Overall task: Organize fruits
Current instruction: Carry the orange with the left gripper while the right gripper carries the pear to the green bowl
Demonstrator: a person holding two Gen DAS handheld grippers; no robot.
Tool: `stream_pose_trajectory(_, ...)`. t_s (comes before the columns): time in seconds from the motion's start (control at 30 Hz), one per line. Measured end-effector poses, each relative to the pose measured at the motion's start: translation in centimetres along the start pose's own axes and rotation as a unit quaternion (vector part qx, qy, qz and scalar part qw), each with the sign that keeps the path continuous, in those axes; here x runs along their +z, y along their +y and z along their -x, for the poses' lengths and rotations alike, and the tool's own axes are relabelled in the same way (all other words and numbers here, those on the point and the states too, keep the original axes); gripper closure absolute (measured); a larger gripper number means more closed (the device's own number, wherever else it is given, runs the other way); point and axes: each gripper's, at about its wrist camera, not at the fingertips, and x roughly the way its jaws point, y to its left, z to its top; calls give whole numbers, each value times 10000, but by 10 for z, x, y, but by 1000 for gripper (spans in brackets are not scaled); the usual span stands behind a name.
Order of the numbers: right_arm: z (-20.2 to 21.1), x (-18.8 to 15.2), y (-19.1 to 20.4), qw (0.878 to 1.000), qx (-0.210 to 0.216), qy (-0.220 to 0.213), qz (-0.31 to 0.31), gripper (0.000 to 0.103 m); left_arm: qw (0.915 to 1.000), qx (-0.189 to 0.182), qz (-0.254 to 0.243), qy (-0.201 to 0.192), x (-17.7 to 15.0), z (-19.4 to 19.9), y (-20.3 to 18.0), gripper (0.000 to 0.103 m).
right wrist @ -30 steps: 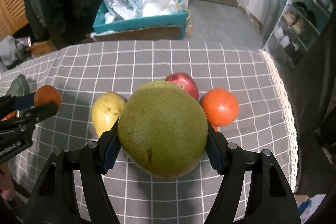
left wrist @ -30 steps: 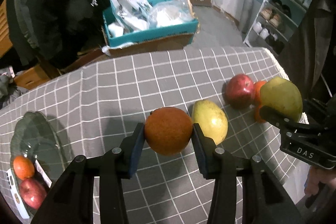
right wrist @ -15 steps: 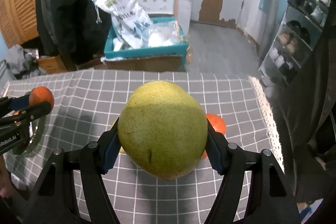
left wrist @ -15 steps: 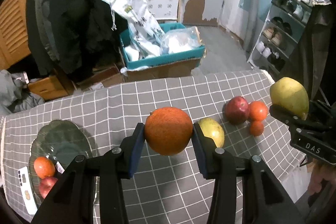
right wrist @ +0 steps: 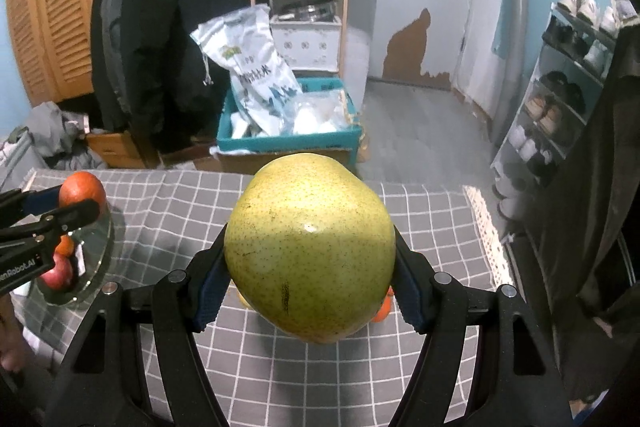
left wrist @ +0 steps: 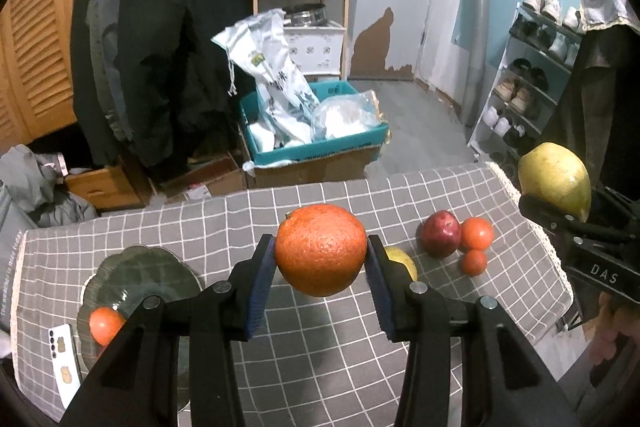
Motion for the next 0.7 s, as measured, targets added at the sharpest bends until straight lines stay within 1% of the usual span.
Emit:
stream_pose_trajectory(0.27, 15, 10, 13, 9996, 105, -226, 99, 32, 9998, 96, 63, -181, 4, 17, 12, 58)
stream_pose_trajectory(0.7, 14, 17, 52, 9983, 367, -243, 371, 32, 9988, 257, 345, -218, -3, 27, 44, 58)
